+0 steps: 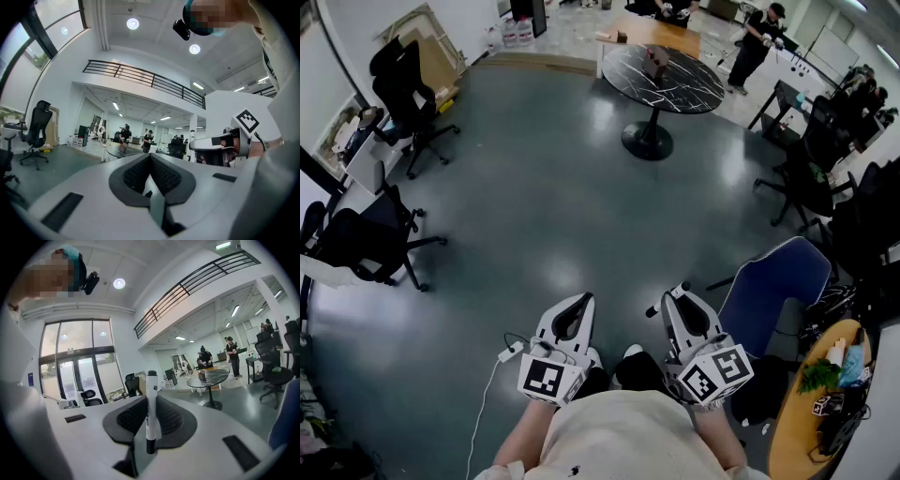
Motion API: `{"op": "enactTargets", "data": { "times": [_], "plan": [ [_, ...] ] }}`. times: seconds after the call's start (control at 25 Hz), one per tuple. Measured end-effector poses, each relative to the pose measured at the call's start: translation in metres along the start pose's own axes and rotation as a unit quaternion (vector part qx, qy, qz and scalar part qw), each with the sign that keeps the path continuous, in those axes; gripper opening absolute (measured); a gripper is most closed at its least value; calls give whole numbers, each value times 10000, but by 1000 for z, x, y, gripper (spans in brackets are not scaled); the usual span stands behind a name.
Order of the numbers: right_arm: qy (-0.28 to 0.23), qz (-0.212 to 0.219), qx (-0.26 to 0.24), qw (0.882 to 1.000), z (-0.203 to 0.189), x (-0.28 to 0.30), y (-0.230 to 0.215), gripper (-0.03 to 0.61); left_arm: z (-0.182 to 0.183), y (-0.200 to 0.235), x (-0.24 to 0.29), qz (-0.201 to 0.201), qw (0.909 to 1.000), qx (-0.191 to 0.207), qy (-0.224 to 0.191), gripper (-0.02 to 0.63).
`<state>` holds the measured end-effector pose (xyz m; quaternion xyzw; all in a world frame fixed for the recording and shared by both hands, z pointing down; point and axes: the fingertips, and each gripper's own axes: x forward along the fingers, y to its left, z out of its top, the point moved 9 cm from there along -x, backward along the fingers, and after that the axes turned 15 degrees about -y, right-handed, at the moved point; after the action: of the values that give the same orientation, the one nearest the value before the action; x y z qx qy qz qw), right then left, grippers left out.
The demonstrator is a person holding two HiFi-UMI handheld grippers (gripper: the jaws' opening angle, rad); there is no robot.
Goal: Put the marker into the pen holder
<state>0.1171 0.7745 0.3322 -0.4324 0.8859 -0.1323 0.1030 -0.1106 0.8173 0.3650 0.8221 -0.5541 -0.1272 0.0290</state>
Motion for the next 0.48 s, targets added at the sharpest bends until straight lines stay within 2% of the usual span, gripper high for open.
{"op": "enactTargets", "data": {
  "times": [0.24, 0.48],
  "plan": [
    [31, -27, -32, 10000, -2, 25, -19, 75, -9, 14, 31, -46, 10000, 6, 37, 8],
    [60, -107, 118, 9999, 1, 58, -72, 75, -24, 14, 94, -166, 9998, 70, 125, 8]
  ]
}}
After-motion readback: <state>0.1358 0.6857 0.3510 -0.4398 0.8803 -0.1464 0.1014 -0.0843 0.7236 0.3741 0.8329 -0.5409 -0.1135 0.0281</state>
